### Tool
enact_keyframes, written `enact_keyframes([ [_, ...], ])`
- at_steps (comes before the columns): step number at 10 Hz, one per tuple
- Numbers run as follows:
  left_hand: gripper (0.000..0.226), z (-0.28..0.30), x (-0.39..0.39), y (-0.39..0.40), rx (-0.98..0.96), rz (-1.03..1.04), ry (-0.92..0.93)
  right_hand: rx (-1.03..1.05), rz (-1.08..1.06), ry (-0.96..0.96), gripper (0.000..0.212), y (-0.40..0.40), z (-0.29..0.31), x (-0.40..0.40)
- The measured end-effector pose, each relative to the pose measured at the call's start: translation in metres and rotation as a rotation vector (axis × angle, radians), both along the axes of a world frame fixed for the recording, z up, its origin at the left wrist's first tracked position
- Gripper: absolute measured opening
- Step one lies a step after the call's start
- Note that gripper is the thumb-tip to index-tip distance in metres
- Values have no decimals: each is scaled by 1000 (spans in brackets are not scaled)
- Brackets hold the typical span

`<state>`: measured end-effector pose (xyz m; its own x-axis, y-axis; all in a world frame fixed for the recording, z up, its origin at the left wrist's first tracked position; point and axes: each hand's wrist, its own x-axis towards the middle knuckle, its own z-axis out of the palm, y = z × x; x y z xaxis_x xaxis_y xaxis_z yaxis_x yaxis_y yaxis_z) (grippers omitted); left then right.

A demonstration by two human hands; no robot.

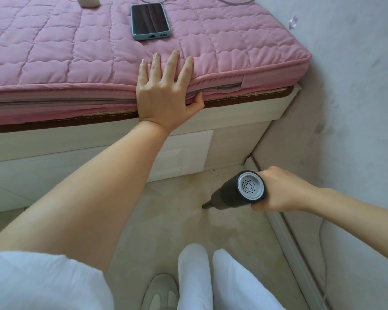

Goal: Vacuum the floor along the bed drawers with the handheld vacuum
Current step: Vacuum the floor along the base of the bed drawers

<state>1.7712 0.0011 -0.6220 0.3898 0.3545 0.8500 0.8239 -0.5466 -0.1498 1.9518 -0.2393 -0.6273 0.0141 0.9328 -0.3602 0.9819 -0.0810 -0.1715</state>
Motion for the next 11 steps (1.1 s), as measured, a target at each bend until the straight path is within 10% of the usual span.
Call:
enact_keyframes([
  [11,58,0,0,-1,10,-1,-6,99,-135,5,28,6,-10,10],
])
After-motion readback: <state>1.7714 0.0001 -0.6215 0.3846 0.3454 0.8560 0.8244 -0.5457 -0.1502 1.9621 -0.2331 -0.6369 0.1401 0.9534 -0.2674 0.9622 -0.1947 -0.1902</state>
